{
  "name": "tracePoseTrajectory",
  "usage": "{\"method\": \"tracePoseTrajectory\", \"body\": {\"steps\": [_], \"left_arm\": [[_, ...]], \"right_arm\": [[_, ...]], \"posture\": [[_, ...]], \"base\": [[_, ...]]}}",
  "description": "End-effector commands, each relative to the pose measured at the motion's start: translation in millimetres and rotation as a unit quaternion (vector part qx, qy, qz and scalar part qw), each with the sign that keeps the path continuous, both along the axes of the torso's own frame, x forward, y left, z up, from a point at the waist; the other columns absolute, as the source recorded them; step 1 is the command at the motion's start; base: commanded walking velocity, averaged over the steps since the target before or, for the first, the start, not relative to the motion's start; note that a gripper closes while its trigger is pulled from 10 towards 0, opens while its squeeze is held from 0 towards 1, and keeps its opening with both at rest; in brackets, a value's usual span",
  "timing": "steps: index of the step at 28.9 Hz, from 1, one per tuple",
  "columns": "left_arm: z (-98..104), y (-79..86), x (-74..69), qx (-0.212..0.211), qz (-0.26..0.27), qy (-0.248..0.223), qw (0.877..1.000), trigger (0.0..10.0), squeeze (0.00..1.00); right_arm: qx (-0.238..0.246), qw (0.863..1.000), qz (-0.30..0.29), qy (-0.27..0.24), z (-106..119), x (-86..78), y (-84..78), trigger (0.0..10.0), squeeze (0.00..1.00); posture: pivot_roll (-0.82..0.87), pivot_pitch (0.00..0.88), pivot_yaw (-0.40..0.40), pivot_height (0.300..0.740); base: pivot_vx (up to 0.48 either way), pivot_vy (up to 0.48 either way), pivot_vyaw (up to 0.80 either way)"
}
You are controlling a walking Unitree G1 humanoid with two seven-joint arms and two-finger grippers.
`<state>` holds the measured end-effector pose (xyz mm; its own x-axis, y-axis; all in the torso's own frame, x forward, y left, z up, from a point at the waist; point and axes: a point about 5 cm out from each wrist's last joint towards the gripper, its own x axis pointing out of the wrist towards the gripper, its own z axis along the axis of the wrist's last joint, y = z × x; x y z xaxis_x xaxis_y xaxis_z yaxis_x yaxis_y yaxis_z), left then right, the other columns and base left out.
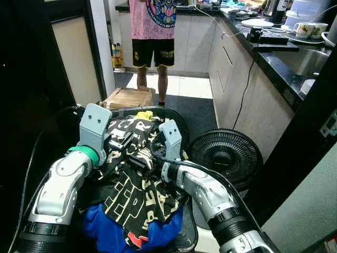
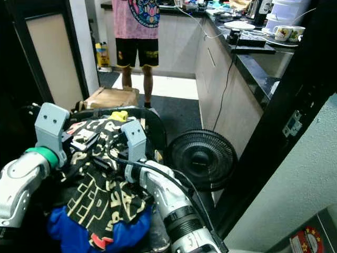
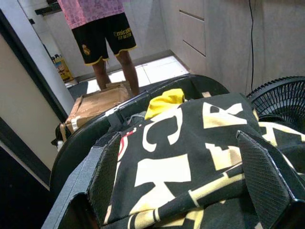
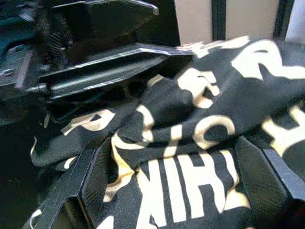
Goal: Clothes washing
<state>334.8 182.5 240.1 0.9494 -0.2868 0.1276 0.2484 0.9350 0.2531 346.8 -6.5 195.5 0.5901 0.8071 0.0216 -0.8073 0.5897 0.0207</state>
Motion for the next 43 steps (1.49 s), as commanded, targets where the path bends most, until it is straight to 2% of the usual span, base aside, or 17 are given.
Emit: {"method": "tracePoseTrajectory", "body": {"steps": [1,2,3,4,16,21,23,43], "left_arm": [[-5.7,0.9,-1.6,0.004,-0.001,0.014,1.000,10.0,0.00],[-5.7,0.9,-1.5,0.005,-0.001,0.014,1.000,10.0,0.00],[-5.7,0.9,-1.5,0.005,-0.001,0.014,1.000,10.0,0.00],[-5.5,0.6,-1.3,0.006,-0.002,0.013,1.000,10.0,0.00],[-4.4,1.1,-1.6,0.010,-0.002,0.013,1.000,10.0,0.00],[-3.4,1.7,-1.4,0.010,0.002,0.007,1.000,10.0,0.00],[-1.8,2.3,-0.9,0.006,0.008,0.001,1.000,10.0,0.00],[4.4,5.4,-0.2,-0.004,0.024,-0.017,1.000,10.0,0.00]], "right_arm": [[-0.025,0.999,0.003,-0.033,-3.4,-3.6,0.5,10.0,0.00],[-0.074,0.994,0.003,-0.086,-5.9,-5.5,-0.1,10.0,0.00],[-0.074,0.994,0.003,-0.086,-5.9,-5.5,-0.1,10.0,0.00],[-0.142,0.979,0.023,-0.146,-13.5,-11.3,0.6,10.0,0.00],[-0.174,0.969,0.030,-0.170,-18.5,-18.0,1.6,10.0,0.00],[-0.154,0.978,0.021,-0.142,-17.0,-14.5,-0.5,10.0,0.00],[-0.133,0.983,0.007,-0.129,-14.1,-10.9,-2.7,0.0,0.00],[-0.115,0.984,-0.005,-0.134,-7.2,-7.7,-5.9,0.0,0.00]], "posture": [[0.00,0.053,0.000,0.740],[0.00,0.052,0.001,0.740],[0.00,0.052,0.001,0.740],[0.00,0.051,0.000,0.740],[0.00,0.058,0.003,0.740],[0.00,0.061,0.001,0.740],[0.00,0.063,-0.001,0.740],[0.00,0.063,-0.004,0.740]], "base": [[0.000,0.000,0.00],[0.000,0.000,0.00],[0.000,0.000,0.00],[0.000,0.000,0.00],[0.000,0.000,0.00],[0.000,0.000,0.00],[0.000,0.000,0.00],[0.000,0.000,0.00]]}}
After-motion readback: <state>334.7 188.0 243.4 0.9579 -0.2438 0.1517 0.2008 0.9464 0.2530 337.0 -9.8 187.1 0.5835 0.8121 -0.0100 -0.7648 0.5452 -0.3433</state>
